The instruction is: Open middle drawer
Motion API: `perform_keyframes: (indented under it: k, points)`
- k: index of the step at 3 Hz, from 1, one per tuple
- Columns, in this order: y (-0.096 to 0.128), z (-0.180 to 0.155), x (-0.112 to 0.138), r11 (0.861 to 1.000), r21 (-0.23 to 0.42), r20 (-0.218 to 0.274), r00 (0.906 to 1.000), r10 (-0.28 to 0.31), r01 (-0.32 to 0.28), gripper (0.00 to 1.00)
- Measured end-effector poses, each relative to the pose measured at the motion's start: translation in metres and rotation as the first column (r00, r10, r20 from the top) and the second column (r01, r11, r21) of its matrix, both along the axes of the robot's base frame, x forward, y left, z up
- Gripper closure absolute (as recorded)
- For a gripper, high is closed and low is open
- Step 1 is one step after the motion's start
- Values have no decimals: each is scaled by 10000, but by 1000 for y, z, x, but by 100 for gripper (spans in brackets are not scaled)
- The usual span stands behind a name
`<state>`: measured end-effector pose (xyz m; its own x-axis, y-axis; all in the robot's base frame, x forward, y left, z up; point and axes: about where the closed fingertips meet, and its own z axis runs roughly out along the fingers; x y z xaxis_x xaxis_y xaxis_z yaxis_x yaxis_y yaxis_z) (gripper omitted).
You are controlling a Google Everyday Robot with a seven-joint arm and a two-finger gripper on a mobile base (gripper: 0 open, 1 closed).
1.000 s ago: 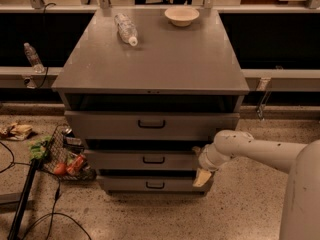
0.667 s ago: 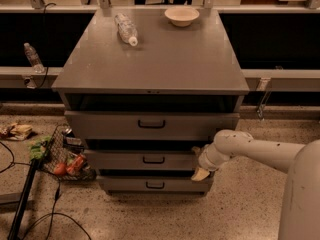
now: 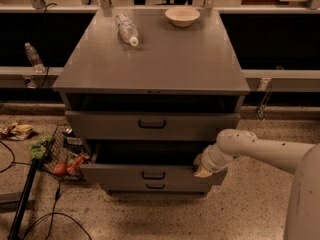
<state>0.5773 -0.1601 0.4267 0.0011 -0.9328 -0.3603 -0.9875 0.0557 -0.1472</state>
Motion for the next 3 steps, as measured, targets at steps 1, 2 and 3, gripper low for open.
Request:
perform_keyframes:
  k: [1, 2, 3]
  points:
    - [0, 7, 0, 10000, -1, -5, 10000, -3, 3, 98]
    - [0, 7, 0, 10000, -1, -5, 10000, -3, 3, 76]
    - [-3, 10, -29, 9998, -183, -968, 9953, -103, 85, 53]
